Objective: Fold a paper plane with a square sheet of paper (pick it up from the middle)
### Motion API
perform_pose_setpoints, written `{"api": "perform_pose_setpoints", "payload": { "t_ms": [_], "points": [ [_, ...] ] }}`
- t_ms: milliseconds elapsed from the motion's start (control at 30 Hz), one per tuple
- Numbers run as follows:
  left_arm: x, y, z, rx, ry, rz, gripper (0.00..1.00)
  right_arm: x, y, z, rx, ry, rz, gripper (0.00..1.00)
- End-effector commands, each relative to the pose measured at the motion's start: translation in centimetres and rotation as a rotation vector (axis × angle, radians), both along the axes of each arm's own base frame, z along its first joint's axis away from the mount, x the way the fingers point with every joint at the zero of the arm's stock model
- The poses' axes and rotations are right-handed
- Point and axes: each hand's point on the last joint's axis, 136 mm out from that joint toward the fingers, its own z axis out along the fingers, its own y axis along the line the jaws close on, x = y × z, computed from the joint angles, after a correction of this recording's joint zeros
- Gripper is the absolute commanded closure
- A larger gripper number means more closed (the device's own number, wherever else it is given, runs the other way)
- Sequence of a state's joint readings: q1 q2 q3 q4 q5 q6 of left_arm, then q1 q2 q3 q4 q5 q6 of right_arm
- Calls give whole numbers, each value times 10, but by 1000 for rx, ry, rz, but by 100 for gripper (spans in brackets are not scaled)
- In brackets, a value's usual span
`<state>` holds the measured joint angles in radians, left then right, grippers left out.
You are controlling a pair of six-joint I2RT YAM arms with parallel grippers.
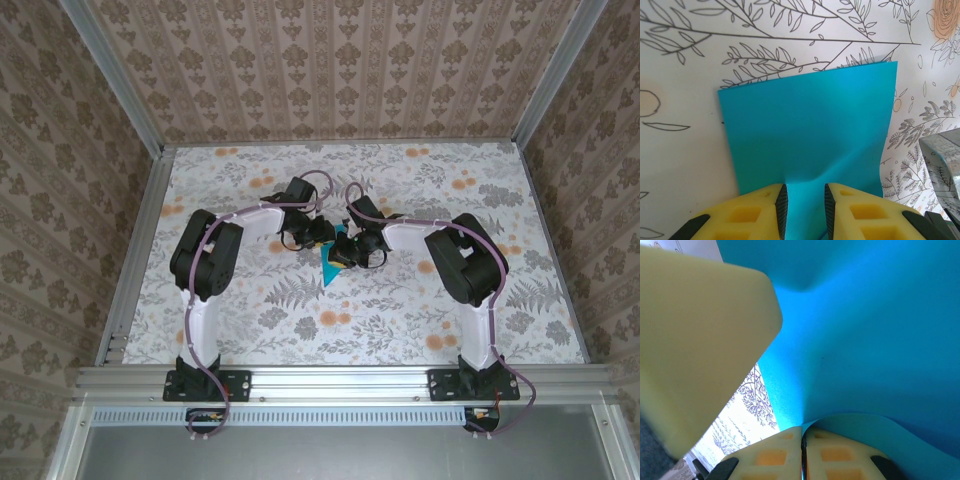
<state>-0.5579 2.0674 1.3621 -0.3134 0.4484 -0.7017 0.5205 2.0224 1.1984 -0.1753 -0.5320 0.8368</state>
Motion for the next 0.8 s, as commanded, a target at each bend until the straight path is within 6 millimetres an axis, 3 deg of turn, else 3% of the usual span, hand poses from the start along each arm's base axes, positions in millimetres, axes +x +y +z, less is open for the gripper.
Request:
{"api": "perform_pose_setpoints", "payload": {
  "t_ms": [0,200,500,667,767],
  "points": [
    [-3,6,6,35,-3,0,70,3,-6,-14,-38,11,-17,90],
    [4,39,29,61,-61,145,66,2,-10,-17,-59,13,-21,83],
    [-20,79,32,63,-65,261,64,0,-13,-19,-74,14,-20,61],
    [-34,84,33,45,-62,268,64,0,-14,-19,-80,9,-23,60],
    [-42,78,34,20,-59,247,65,-2,-16,-21,-89,13,-25,65]
  ]
}}
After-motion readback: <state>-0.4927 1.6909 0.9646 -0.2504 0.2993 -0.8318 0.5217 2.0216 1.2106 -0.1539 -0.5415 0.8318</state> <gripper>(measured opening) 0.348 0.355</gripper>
